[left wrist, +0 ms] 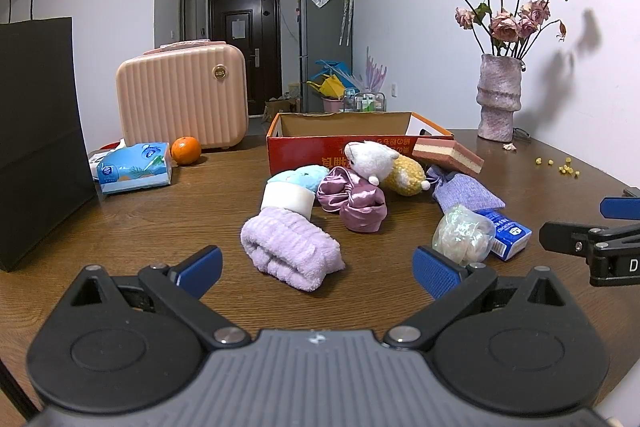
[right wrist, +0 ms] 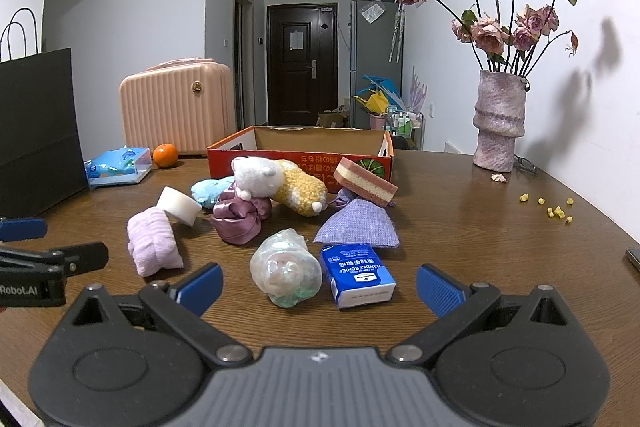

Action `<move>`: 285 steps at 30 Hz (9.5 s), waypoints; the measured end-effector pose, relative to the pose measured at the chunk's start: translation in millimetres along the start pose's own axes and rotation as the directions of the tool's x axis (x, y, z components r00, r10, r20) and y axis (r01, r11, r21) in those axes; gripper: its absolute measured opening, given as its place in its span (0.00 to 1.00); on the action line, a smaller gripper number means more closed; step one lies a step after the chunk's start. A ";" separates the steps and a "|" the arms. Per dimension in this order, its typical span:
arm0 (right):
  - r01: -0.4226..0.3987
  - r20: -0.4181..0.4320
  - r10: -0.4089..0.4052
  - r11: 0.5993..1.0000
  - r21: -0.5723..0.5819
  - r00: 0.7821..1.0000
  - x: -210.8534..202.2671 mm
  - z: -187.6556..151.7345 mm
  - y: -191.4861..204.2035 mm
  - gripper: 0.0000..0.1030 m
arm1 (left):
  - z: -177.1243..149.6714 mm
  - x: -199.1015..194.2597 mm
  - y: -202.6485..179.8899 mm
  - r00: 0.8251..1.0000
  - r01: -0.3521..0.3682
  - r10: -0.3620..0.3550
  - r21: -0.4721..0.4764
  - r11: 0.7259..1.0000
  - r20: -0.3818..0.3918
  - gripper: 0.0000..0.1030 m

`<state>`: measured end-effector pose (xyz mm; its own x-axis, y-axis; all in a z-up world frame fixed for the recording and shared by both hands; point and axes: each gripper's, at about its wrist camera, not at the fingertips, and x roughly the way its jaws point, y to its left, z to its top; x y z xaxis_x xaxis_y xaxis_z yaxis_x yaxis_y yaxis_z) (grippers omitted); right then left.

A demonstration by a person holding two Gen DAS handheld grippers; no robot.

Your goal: Organize soft objects

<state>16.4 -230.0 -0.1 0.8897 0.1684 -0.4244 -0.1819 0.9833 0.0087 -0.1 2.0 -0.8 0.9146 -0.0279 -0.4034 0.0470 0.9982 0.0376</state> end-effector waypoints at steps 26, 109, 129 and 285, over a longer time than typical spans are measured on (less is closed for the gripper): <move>0.003 0.002 -0.003 1.000 -0.009 1.000 3.3 1.4 -1.0 1.00 | 0.7 0.1 2.8 1.000 0.000 0.000 -0.002 1.000 0.002 1.00; -0.180 -0.007 0.180 0.983 0.034 0.984 123.1 18.8 -13.3 0.34 | 17.2 81.0 26.6 0.988 -0.063 0.059 -0.025 0.998 -0.145 1.00; -0.121 0.000 0.122 0.990 0.066 0.993 126.4 16.0 -20.5 0.35 | 26.1 149.4 19.0 0.959 -0.172 0.155 -0.051 0.984 -0.239 1.00; -0.032 -0.037 0.031 0.999 -0.042 0.999 358.3 191.0 -63.6 0.68 | 184.5 365.8 5.6 0.994 -0.088 0.079 -0.120 0.989 -0.076 0.74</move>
<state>426.7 -219.0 20.3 0.8678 0.1958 -0.4567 -0.2280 0.9735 -0.0158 408.8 -12.4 20.5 0.8822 0.0554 -0.4676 -0.0822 0.9959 -0.0371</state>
